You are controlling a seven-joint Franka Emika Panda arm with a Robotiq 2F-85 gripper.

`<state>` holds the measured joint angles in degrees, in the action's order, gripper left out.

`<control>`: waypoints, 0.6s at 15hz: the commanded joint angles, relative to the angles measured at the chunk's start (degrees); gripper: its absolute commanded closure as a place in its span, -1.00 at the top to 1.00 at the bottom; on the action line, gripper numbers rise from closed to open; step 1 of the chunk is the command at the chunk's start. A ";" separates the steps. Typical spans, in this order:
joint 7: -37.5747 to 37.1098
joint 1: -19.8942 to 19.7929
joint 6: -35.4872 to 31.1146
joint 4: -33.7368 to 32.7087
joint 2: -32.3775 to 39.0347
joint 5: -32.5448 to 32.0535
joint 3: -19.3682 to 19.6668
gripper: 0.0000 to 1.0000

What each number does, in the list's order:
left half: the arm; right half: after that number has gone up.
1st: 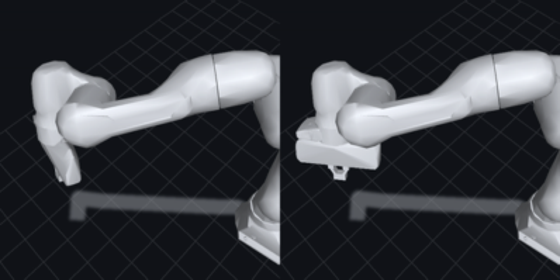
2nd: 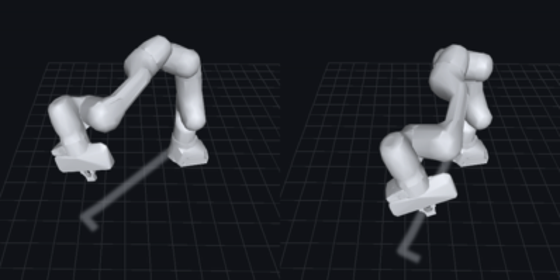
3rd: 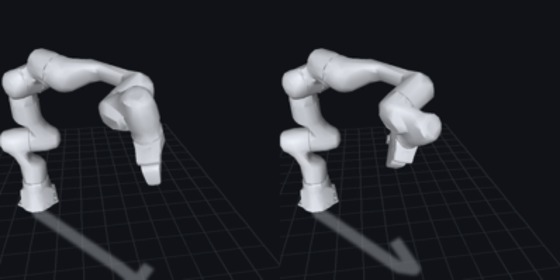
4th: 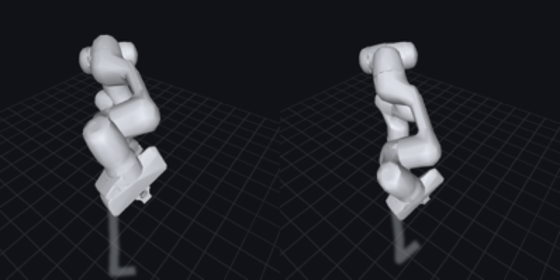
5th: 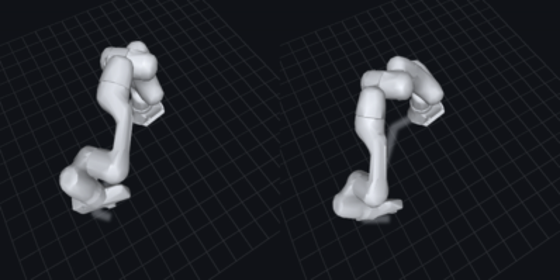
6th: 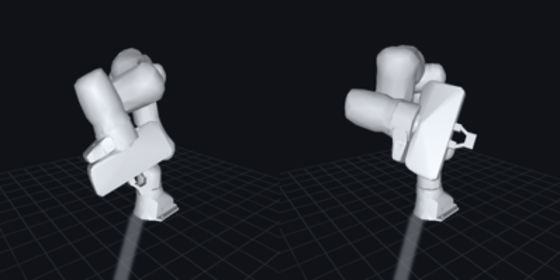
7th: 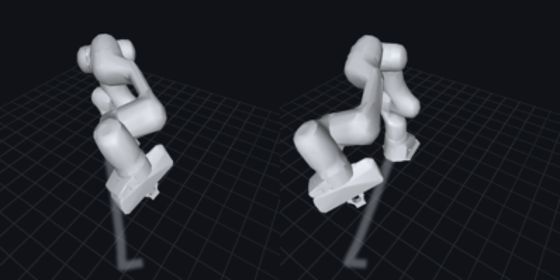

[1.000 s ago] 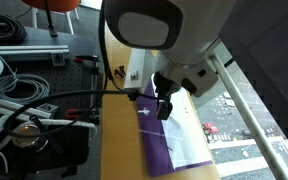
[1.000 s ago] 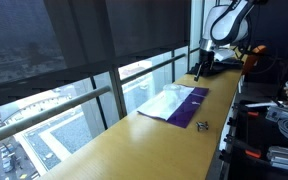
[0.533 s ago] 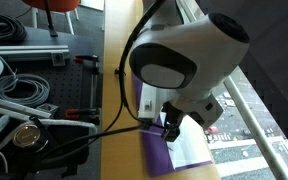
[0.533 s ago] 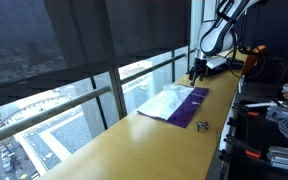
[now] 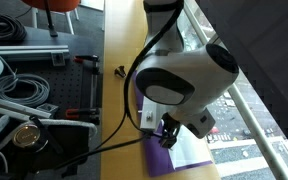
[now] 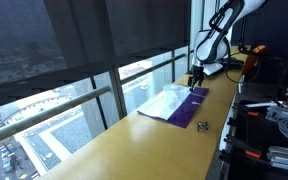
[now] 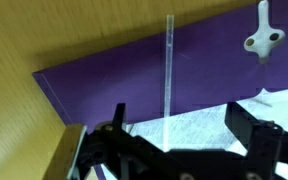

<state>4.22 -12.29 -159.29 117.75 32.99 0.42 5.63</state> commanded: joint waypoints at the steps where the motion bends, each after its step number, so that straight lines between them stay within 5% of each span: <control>1: -0.03 0.15 1.28 -0.29 1.06 0.36 -0.20 1.00; 4: -0.47 0.28 1.22 -0.80 2.29 0.09 0.44 0.66; 5: -0.50 0.22 1.26 -1.04 2.66 0.09 0.53 0.72; 7: -0.58 0.13 1.18 -1.86 3.51 -0.04 0.97 0.24; 9: -0.53 -0.14 1.09 -2.66 4.25 -0.12 1.41 0.06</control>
<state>4.01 -12.23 -158.96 117.18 35.96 0.42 6.28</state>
